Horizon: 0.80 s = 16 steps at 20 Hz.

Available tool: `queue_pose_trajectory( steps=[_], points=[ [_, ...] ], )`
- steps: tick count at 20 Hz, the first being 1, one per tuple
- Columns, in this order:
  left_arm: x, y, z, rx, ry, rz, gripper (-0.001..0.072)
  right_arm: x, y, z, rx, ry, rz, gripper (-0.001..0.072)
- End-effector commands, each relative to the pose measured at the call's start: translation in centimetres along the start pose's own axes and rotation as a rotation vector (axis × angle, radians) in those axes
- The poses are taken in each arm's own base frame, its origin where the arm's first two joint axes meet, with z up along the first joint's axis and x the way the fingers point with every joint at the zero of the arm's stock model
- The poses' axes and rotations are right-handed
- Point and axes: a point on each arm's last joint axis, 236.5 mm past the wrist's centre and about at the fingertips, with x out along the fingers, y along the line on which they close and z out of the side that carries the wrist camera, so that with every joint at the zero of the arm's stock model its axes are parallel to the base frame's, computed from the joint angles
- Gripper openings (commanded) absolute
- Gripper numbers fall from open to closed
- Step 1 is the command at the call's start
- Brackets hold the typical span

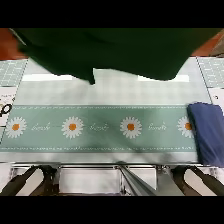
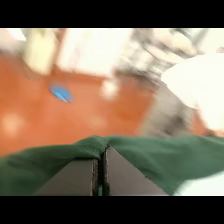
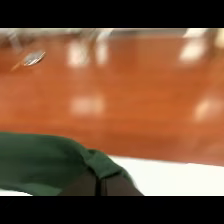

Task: Fold the shirts.

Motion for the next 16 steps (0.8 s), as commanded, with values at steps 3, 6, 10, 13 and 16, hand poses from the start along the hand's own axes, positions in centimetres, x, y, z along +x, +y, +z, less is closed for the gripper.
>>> queue_pose_trajectory(
  steps=[3,6,10,13,16],
  points=[
    [-10.6,-6.5,3.0,0.347,-0.139,0.293,0.0031,-10.7,3.1,2.0,-0.112,-0.141,-0.161,0.0018],
    [-15.0,-9.0,2.2,0.402,-0.178,0.405,0.0031,-13.5,4.8,0.6,-0.125,-0.127,-0.168,0.0018],
    [-18.6,-10.9,-0.3,0.389,-0.134,0.380,0.0031,-16.0,4.6,0.2,-0.108,-0.150,-0.239,0.0018],
    [-18.1,-8.4,-2.2,0.321,-0.043,0.403,0.0031,-14.1,4.3,-1.3,-0.068,-0.090,-0.202,0.0018],
    [-13.6,-2.5,-7.8,0.155,0.151,0.419,0.0031,-8.1,2.8,-6.9,0.055,0.129,-0.104,0.0018]
  ],
)
